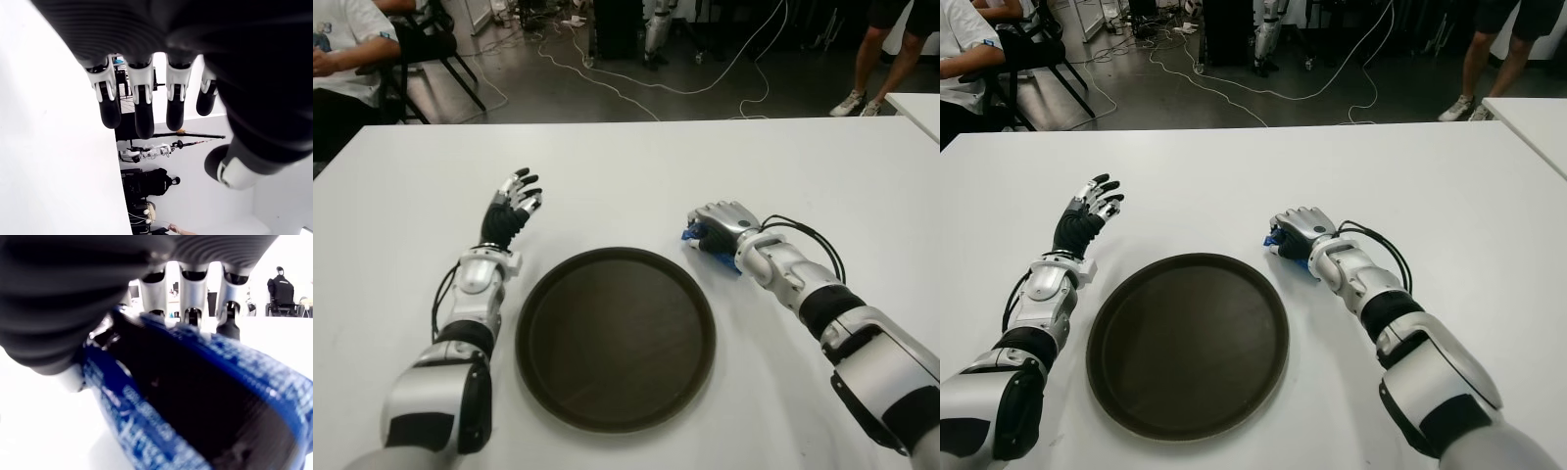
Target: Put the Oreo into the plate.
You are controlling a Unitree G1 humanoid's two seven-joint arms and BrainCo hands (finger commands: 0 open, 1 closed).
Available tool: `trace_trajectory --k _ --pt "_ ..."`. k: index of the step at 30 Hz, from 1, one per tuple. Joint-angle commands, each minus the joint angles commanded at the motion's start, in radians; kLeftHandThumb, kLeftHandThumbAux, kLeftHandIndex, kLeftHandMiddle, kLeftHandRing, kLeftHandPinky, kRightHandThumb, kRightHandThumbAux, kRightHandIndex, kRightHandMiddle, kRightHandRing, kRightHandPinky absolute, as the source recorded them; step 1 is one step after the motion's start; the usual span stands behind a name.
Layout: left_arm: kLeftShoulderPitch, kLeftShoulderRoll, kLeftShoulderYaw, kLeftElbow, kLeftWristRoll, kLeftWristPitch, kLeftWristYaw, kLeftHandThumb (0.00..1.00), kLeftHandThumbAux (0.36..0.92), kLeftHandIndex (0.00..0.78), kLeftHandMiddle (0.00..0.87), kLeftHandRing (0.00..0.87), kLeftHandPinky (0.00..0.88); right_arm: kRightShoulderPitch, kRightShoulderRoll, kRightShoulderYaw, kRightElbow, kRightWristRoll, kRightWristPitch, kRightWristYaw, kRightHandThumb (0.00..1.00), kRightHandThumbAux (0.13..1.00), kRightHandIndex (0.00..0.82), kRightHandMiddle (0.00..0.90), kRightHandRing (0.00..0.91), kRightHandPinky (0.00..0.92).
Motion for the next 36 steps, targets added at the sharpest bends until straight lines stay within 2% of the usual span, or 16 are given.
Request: trace_trajectory --k 9,16,34,36 --pt "0.000 0.005 -0.011 0.001 0.016 -0.003 0.012 0.179 0.644 0.089 0.163 0.156 0.159 0.011 0.000 -0.047 -0.016 0.020 0.012 -0.063 0.686 0.732 0.429 0.697 0.694 0.674" --pt "-0.001 0.006 -0.016 0.000 0.021 0.002 0.019 0.192 0.666 0.096 0.170 0.164 0.173 0.015 0.001 -0.071 -0.017 0.033 0.009 -0.073 0.688 0.731 0.431 0.712 0.711 0.689" --pt "-0.003 -0.001 -0.008 0.002 0.014 -0.002 0.017 0.200 0.654 0.097 0.178 0.169 0.169 0.007 -0.006 -0.081 -0.017 0.043 0.020 -0.067 0.690 0.732 0.431 0.714 0.718 0.700" --pt "-0.003 -0.002 -0.008 0.002 0.013 -0.001 0.018 0.199 0.655 0.097 0.177 0.169 0.170 0.008 -0.017 -0.089 -0.044 0.046 0.020 -0.067 0.690 0.732 0.431 0.717 0.721 0.702"
